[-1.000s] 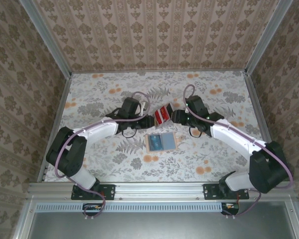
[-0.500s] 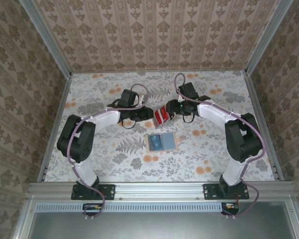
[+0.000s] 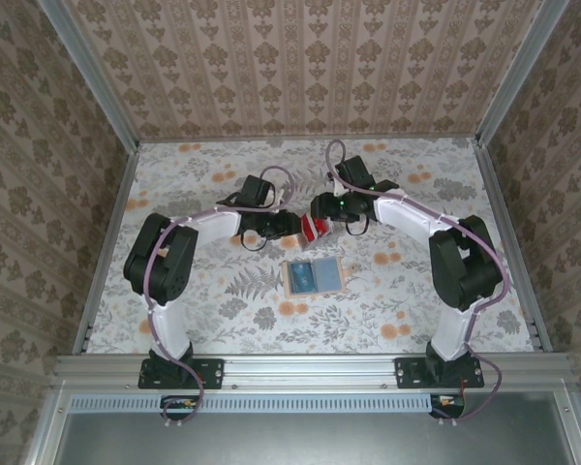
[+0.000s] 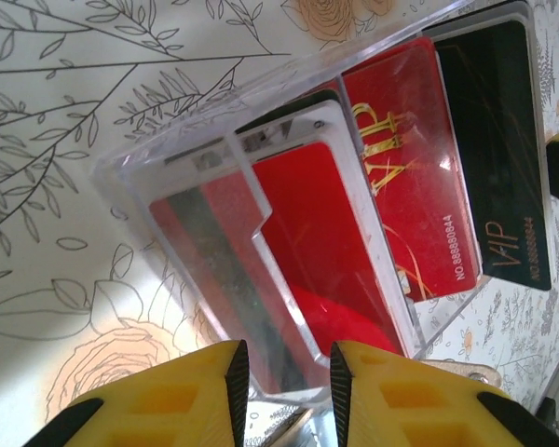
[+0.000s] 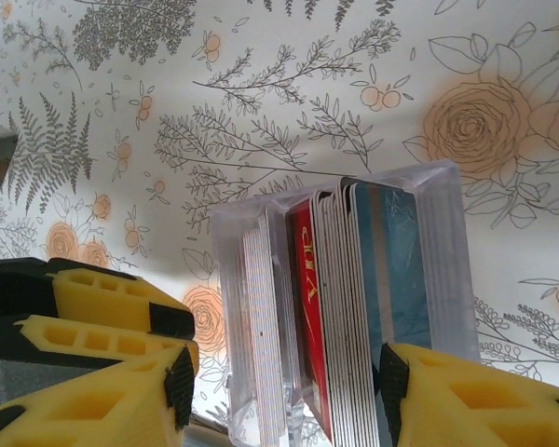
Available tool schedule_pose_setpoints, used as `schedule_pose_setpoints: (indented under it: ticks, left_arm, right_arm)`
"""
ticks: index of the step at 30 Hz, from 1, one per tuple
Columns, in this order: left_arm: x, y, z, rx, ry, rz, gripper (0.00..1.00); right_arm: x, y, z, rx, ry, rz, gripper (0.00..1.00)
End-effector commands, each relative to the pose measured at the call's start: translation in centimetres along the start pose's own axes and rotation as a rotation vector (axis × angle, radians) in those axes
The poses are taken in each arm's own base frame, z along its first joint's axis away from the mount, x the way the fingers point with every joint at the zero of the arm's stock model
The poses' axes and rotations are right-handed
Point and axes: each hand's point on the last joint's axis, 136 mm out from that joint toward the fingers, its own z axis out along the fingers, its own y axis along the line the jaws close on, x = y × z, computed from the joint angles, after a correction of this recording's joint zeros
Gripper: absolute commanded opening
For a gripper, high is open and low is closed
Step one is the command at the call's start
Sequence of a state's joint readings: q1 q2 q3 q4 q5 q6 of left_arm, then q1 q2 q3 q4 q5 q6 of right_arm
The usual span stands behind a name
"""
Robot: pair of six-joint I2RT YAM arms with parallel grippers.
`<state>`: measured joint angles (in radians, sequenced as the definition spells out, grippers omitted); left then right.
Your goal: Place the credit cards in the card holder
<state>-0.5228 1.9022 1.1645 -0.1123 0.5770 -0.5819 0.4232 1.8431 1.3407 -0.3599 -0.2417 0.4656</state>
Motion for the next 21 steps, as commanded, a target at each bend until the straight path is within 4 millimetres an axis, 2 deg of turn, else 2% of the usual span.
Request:
schedule_pose_setpoints:
  ticks: [1, 6, 15, 21]
  left_arm:
    - [-0.5, -0.9, 0.3, 0.033, 0.010, 0.015, 0.32]
    - [-0.3, -0.8, 0.3, 0.020, 0.013, 0.024, 0.32]
    - [0.0, -0.2, 1.3, 0.018, 0.028, 0.006, 0.32]
    - [0.1, -0.1, 1.5, 0.020, 0.033, 0.007, 0.31]
  right_arm:
    - [1.0, -1.1, 1.0, 0.066, 0.057, -0.021, 0.59]
    - [0.7, -2.2, 0.8, 0.134, 0.043, -0.035, 0.59]
    - [1.5, -0.6, 2.3, 0.134, 0.091, -0.082, 0.59]
    - [1.0, 0.3, 1.6, 0.118, 0.069, -0.090, 0.59]
